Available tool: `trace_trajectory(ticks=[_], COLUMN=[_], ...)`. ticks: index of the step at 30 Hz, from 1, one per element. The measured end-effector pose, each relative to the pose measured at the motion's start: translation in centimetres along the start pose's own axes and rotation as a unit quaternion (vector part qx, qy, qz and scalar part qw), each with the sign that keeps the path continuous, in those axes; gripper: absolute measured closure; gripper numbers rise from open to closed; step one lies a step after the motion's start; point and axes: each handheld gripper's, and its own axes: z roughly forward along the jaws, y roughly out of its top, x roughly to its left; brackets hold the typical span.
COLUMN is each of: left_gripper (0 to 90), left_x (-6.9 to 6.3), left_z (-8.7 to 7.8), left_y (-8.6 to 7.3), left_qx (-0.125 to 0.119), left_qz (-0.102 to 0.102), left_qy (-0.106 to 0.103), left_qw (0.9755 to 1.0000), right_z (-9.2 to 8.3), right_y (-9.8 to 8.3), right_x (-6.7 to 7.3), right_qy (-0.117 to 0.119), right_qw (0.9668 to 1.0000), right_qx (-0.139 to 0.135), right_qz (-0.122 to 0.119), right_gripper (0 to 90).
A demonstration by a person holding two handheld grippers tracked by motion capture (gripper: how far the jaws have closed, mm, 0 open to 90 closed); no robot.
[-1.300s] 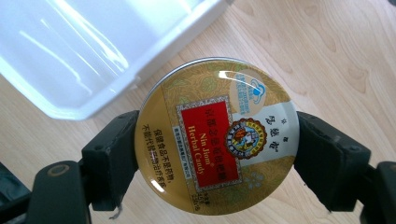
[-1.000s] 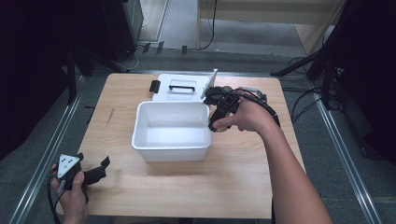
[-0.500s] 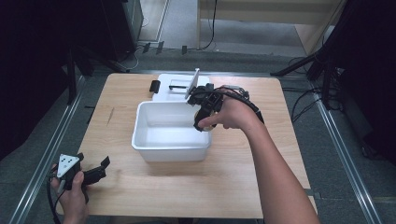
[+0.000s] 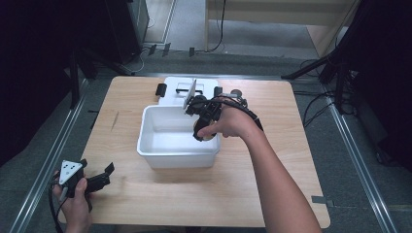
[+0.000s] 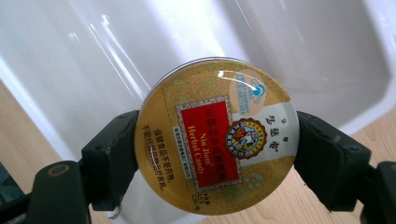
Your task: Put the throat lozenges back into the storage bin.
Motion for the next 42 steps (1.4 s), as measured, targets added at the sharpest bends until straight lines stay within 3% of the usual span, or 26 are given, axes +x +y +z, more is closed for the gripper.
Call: trace_trajectory(ticks=[20,26,30,34,42], left_gripper=[0.0,0.0,0.0,0.0,0.0], left_x=[0.0,0.0,0.0,0.0,0.0], left_z=[0.0,0.0,0.0,0.0,0.0], left_y=[0.0,0.0,0.0,0.0,0.0], left_qx=[0.000,0.001,0.001,0.003,0.004], left_qz=[0.000,0.001,0.001,0.000,-0.001], left_qy=[0.000,0.000,0.000,-0.001,-0.002], left_qw=[1.0000,1.0000,1.0000,1.0000,1.0000], right_z=[4.5,4.9,5.3,5.4,5.5], right_y=[-0.6,-0.5,-0.4,-0.1,0.0], right_x=[0.4,0.7,1.2,1.3,1.3], right_qy=[-0.002,-0.023,-0.039,-0.049,-0.049], right_qw=[0.9988,0.9983,0.9967,0.9966,0.9970], right_qx=[0.002,0.004,0.014,0.012,0.007], right_qz=[-0.048,-0.054,-0.070,-0.064,-0.060], right_gripper=[20.3,20.2,20.2,22.5,21.4])
